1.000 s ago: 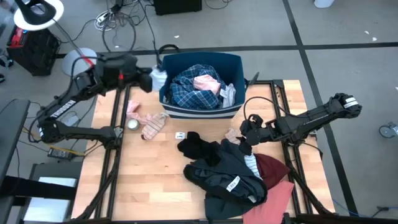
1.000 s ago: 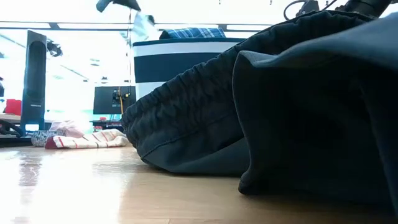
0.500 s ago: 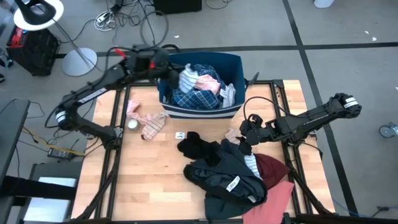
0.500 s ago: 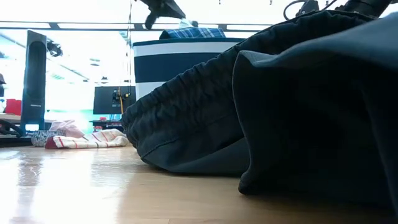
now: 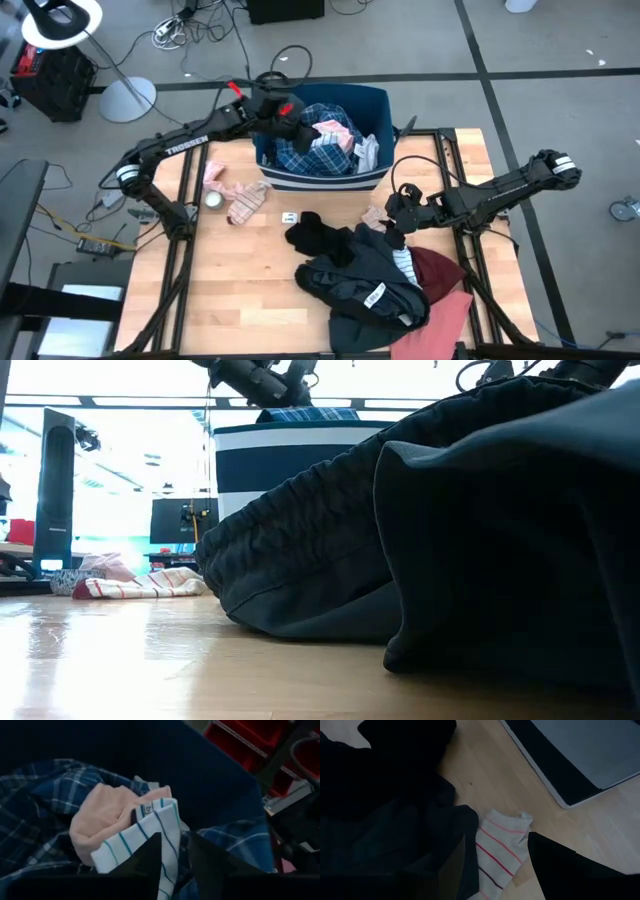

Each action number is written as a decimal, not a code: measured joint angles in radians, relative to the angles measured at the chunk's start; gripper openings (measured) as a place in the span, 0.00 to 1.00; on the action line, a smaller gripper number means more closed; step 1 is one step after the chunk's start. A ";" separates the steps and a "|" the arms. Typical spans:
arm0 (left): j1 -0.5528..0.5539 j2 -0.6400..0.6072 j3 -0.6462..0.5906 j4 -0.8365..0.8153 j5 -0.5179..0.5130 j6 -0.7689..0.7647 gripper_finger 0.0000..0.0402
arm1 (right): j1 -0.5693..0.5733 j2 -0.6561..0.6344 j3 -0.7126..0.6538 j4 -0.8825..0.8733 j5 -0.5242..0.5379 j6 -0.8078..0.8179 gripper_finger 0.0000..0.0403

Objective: Sort clothes
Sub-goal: Put the white sock into the laundry organizer, then put the pink sock into the laundry organizer

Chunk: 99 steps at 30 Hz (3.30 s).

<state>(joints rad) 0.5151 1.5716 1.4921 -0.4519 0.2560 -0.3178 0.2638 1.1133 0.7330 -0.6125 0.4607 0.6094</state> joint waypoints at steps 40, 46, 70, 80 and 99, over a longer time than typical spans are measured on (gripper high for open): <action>-0.130 -0.867 -0.732 -0.582 -0.502 -0.318 0.32 | 0.000 0.000 0.000 0.027 -0.010 -0.001 0.54; -0.065 -0.789 -0.772 -0.603 -0.455 -0.280 0.32 | 0.000 0.000 0.000 0.039 -0.010 -0.002 0.54; 0.072 -0.453 -0.772 -0.588 -0.465 -0.047 0.32 | 0.000 0.000 0.000 0.035 -0.010 -0.004 0.54; 0.100 -0.326 -0.772 -0.579 -0.472 -0.033 0.32 | 0.000 0.000 0.000 0.035 -0.017 -0.003 0.54; 0.122 -0.310 -0.719 -0.634 -0.482 -0.071 0.00 | 0.000 0.000 0.000 0.034 -0.018 -0.005 0.54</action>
<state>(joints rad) 0.6372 1.2612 0.7730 -1.0856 -0.2259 -0.3885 0.2642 1.1136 0.7330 -0.5783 0.4427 0.6042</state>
